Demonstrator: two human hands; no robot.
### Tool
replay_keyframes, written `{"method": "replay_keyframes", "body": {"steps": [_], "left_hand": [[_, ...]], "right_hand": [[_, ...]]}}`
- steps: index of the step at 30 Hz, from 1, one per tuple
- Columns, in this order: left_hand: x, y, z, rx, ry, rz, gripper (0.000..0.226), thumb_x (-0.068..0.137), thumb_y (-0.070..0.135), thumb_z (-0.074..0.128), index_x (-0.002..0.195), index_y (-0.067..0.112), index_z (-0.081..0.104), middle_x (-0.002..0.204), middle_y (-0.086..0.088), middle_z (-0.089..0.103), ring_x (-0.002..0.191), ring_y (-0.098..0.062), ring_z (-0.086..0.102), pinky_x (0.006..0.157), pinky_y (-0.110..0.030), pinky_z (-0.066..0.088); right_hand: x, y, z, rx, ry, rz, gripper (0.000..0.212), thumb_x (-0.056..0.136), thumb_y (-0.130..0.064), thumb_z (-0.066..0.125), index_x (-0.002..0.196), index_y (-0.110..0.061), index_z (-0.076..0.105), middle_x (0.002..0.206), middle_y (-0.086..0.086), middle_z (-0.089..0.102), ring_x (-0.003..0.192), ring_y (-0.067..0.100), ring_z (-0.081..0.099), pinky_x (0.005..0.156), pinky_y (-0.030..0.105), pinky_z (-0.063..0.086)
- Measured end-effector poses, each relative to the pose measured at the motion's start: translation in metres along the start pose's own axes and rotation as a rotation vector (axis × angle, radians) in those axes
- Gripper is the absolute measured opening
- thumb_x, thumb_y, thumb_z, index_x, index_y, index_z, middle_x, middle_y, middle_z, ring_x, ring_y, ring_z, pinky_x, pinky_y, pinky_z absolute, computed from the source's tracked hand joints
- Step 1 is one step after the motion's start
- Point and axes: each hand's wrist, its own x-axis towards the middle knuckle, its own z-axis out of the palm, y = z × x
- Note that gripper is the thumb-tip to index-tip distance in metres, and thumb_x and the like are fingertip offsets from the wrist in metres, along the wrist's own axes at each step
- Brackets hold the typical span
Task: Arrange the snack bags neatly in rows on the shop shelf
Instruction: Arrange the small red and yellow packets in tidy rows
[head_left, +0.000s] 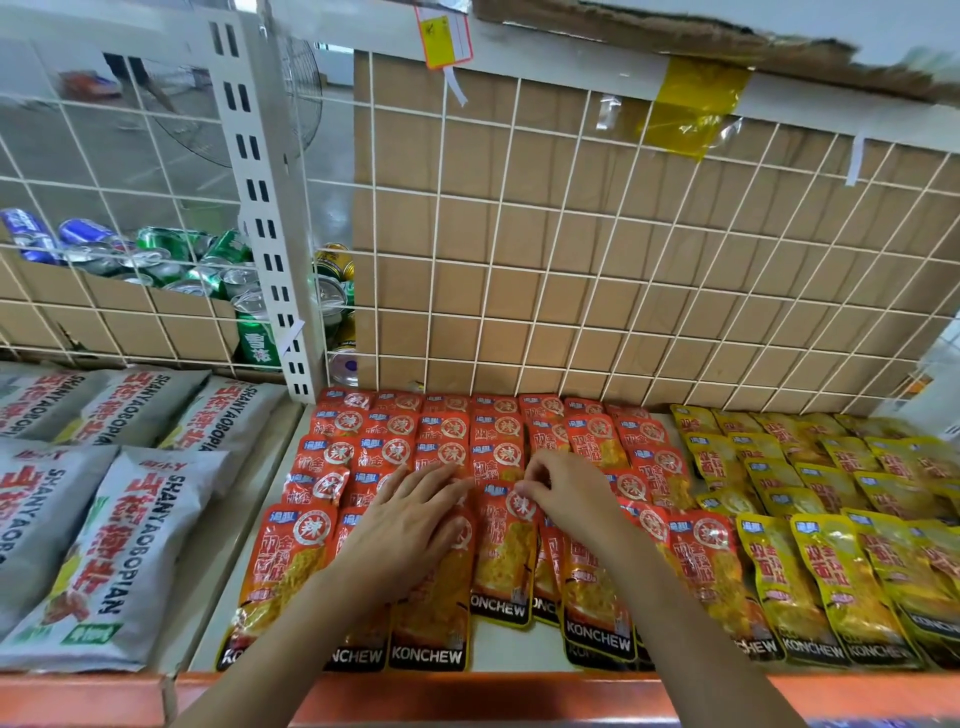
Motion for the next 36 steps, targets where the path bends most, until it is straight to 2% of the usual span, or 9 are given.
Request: {"method": "replay_keyframes", "body": {"steps": [5, 9, 11, 13, 15, 19, 25, 31, 36], "left_hand": [[-0.001, 0.000, -0.001, -0.033, 0.022, 0.015, 0.072, 0.082, 0.062, -0.001, 0.144, 0.034, 0.023, 0.153, 0.013, 0.019, 0.142, -0.004, 0.008, 0.113, -0.025, -0.010], [0.000, 0.003, -0.007, -0.103, 0.031, 0.001, 0.073, 0.083, 0.068, 0.006, 0.141, 0.031, 0.031, 0.151, 0.012, 0.025, 0.140, -0.005, 0.016, 0.113, -0.023, -0.004], [0.006, 0.004, -0.015, -0.142, 0.061, -0.026, 0.063, 0.088, 0.059, 0.012, 0.138, 0.029, 0.036, 0.148, 0.011, 0.031, 0.137, -0.007, 0.023, 0.112, -0.024, 0.007], [0.022, 0.001, -0.023, -0.143, 0.078, -0.049, 0.043, 0.097, 0.043, 0.031, 0.136, 0.026, 0.041, 0.144, 0.008, 0.037, 0.134, -0.012, 0.029, 0.110, -0.029, 0.017], [0.043, -0.001, -0.031, -0.128, 0.084, -0.060, 0.036, 0.098, 0.030, 0.042, 0.133, 0.024, 0.045, 0.141, 0.004, 0.042, 0.132, -0.016, 0.033, 0.110, -0.033, 0.022], [0.081, -0.007, -0.039, -0.088, -0.001, -0.050, 0.032, 0.095, 0.026, 0.048, 0.126, 0.024, 0.053, 0.135, 0.004, 0.048, 0.129, -0.017, 0.036, 0.109, -0.036, 0.022], [0.104, -0.013, -0.038, -0.069, -0.141, -0.027, 0.022, 0.089, 0.031, 0.056, 0.110, 0.023, 0.060, 0.116, 0.005, 0.059, 0.115, -0.017, 0.048, 0.103, -0.039, 0.030], [0.114, -0.012, -0.037, -0.122, -0.221, -0.015, 0.025, 0.087, 0.034, 0.060, 0.109, 0.022, 0.058, 0.108, 0.004, 0.062, 0.104, -0.015, 0.054, 0.094, -0.035, 0.037], [0.119, -0.011, -0.037, -0.190, -0.243, -0.008, 0.022, 0.089, 0.024, 0.059, 0.110, 0.020, 0.059, 0.102, 0.006, 0.056, 0.096, -0.011, 0.051, 0.091, -0.032, 0.038]], "right_hand": [[0.010, -0.006, -0.002, -0.011, 0.038, -0.007, 0.013, 0.086, -0.032, 0.062, 0.083, -0.021, 0.057, 0.080, -0.012, 0.055, 0.077, 0.005, 0.053, 0.071, 0.024, 0.043], [0.015, -0.008, 0.002, -0.004, 0.031, -0.007, 0.013, 0.086, -0.033, 0.063, 0.080, -0.024, 0.056, 0.078, -0.013, 0.055, 0.076, 0.005, 0.052, 0.070, 0.024, 0.042], [0.014, -0.007, 0.002, 0.007, 0.034, -0.012, 0.011, 0.085, -0.032, 0.064, 0.081, -0.024, 0.058, 0.077, -0.015, 0.055, 0.073, 0.002, 0.051, 0.067, 0.020, 0.040], [0.013, -0.005, 0.001, 0.015, 0.027, -0.030, 0.007, 0.086, -0.029, 0.064, 0.084, -0.023, 0.061, 0.078, -0.016, 0.054, 0.071, -0.002, 0.049, 0.066, 0.019, 0.038], [0.011, -0.004, -0.001, 0.027, 0.011, -0.045, 0.004, 0.087, -0.025, 0.062, 0.089, -0.021, 0.063, 0.083, -0.014, 0.055, 0.074, -0.001, 0.049, 0.070, 0.020, 0.040], [0.010, -0.004, -0.005, 0.053, -0.003, -0.044, 0.007, 0.088, -0.020, 0.062, 0.094, -0.019, 0.065, 0.092, -0.009, 0.062, 0.081, 0.003, 0.052, 0.080, 0.024, 0.047], [0.010, 0.002, -0.008, 0.098, 0.005, -0.022, 0.004, 0.087, -0.018, 0.063, 0.090, -0.019, 0.065, 0.086, -0.015, 0.057, 0.081, 0.000, 0.050, 0.066, 0.007, 0.034], [0.009, 0.001, -0.004, 0.070, -0.016, -0.038, 0.005, 0.087, -0.022, 0.062, 0.090, -0.021, 0.065, 0.090, -0.014, 0.057, 0.088, 0.001, 0.049, 0.090, 0.026, 0.039], [0.008, 0.000, -0.005, 0.072, -0.019, -0.040, 0.009, 0.088, -0.021, 0.060, 0.094, -0.018, 0.065, 0.101, -0.006, 0.064, 0.089, 0.002, 0.050, 0.086, 0.020, 0.040]]}}
